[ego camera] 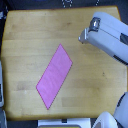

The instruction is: Folding a cloth

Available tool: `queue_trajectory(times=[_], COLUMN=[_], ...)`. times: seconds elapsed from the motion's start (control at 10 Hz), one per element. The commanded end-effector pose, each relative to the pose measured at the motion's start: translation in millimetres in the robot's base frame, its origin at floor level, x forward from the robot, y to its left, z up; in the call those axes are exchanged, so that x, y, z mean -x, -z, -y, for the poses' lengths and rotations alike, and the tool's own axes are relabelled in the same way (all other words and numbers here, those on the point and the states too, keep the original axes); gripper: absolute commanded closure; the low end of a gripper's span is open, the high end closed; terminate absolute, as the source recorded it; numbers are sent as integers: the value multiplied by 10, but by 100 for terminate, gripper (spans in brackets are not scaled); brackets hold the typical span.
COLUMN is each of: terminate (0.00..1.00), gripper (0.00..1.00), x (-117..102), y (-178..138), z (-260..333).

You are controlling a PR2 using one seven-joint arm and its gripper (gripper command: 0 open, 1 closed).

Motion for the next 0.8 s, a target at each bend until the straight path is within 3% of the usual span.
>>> queue_trajectory(times=[0.0,0.3,0.7], terminate=[0,0,0], gripper=[0,0,0], x=[199,325,265], y=[297,520,842], z=[-962,-1142,-1495])
